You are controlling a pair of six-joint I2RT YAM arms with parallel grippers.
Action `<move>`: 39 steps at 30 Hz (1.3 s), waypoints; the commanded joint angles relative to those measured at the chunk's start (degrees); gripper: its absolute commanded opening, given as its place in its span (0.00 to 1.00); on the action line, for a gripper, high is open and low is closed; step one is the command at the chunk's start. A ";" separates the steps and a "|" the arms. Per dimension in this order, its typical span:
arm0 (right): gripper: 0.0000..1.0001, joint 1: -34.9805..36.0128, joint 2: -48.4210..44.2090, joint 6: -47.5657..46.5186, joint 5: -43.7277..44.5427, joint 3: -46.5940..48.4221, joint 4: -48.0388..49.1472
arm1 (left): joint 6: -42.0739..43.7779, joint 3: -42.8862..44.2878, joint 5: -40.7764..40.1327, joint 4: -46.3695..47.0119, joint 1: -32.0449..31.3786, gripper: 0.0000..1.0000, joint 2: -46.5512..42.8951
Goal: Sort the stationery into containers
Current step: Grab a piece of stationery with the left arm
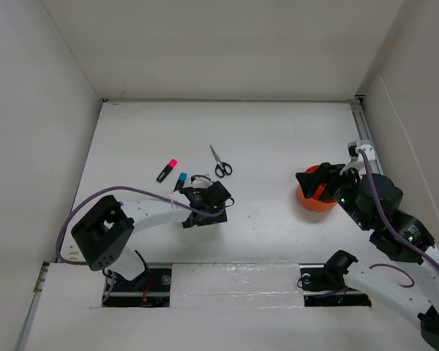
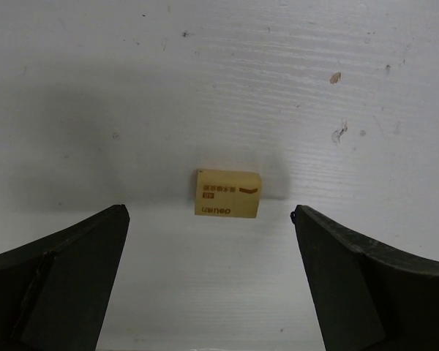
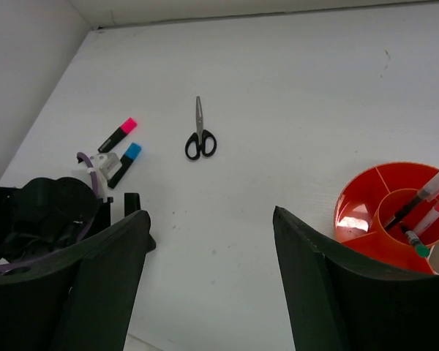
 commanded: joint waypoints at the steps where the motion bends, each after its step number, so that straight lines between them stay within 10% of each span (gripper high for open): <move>1: 0.74 0.90 -0.29 -0.58 -1.69 -0.42 2.74 | -0.65 -0.20 -2.38 0.99 1.06 0.92 1.08; 22: 0.74 0.91 -1.34 -0.58 -0.64 -0.42 1.68 | 1.10 1.82 -1.24 0.28 0.02 0.51 4.68; 39: 0.74 0.91 -1.34 -0.58 -0.64 -0.42 1.68 | 1.10 1.21 1.31 0.81 0.01 0.38 3.80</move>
